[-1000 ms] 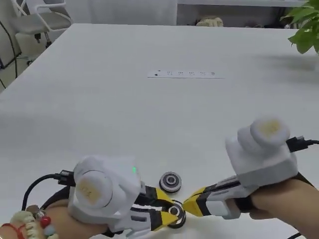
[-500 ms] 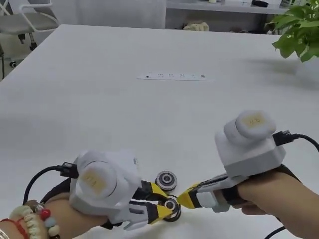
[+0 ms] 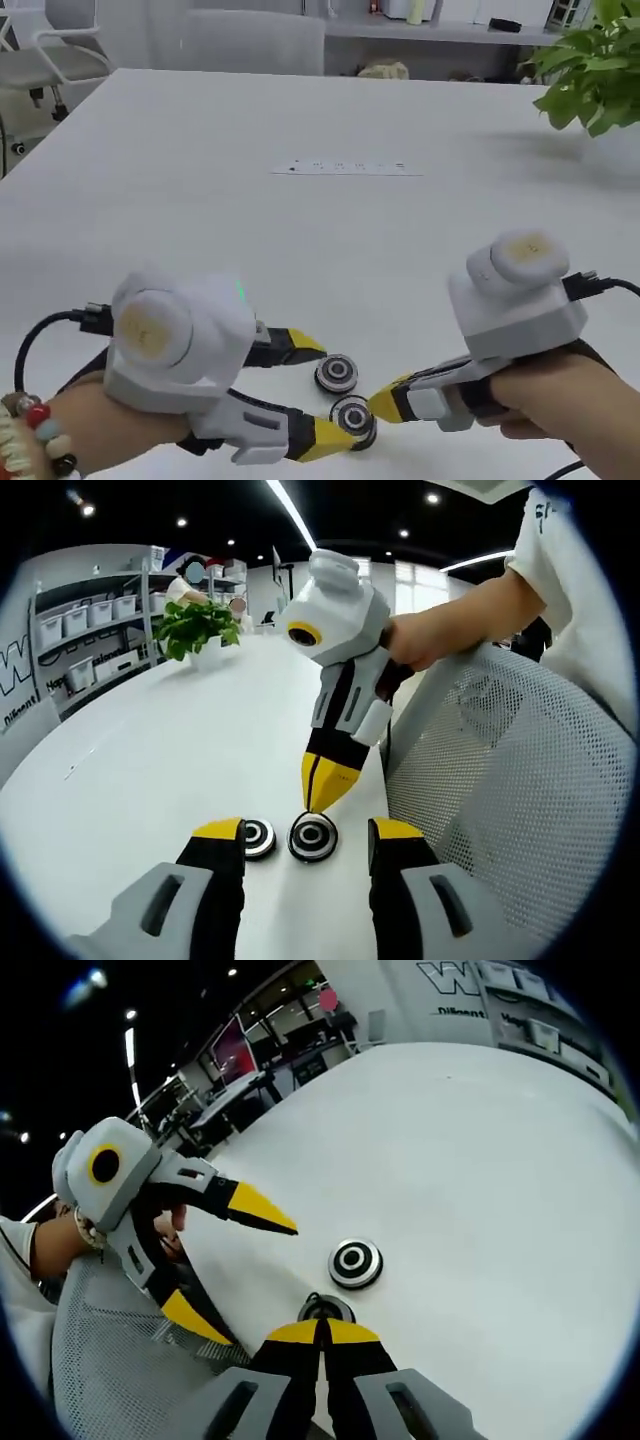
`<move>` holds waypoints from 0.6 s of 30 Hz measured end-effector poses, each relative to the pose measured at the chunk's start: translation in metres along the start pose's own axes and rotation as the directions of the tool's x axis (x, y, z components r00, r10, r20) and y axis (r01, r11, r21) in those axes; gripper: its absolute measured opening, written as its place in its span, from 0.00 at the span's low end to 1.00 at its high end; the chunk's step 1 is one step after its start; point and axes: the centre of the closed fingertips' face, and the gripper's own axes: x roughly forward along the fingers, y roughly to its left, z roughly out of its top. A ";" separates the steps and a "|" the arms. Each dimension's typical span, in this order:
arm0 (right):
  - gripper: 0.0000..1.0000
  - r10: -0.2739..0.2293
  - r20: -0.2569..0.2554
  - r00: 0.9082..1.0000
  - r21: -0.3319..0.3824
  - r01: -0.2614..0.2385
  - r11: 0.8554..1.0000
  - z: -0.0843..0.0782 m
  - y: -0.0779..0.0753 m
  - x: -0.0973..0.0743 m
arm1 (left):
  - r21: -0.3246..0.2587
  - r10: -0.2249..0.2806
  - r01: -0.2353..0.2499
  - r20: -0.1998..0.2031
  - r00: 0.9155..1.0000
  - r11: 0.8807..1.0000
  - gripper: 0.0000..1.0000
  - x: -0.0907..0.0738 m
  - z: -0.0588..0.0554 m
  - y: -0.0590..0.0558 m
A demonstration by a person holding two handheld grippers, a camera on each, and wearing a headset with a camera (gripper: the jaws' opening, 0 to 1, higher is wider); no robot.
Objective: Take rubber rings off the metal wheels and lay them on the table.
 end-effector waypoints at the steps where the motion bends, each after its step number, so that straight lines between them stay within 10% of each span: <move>1: 0.00 0.001 0.002 1.000 0.001 -0.001 1.000 0.000 0.001 0.000 | -0.003 -0.004 0.004 0.004 1.000 1.000 0.50 -0.003 0.003 0.000; 8: 0.00 0.010 0.009 1.000 0.015 -0.010 1.000 0.001 0.002 -0.002 | -0.027 -0.018 0.019 0.018 1.000 0.999 0.68 -0.038 0.017 -0.005; 18: 0.00 0.012 0.061 0.998 0.036 -0.015 0.999 0.013 0.002 -0.009 | -0.046 0.090 -0.086 0.114 0.989 0.995 0.89 -0.077 0.029 -0.006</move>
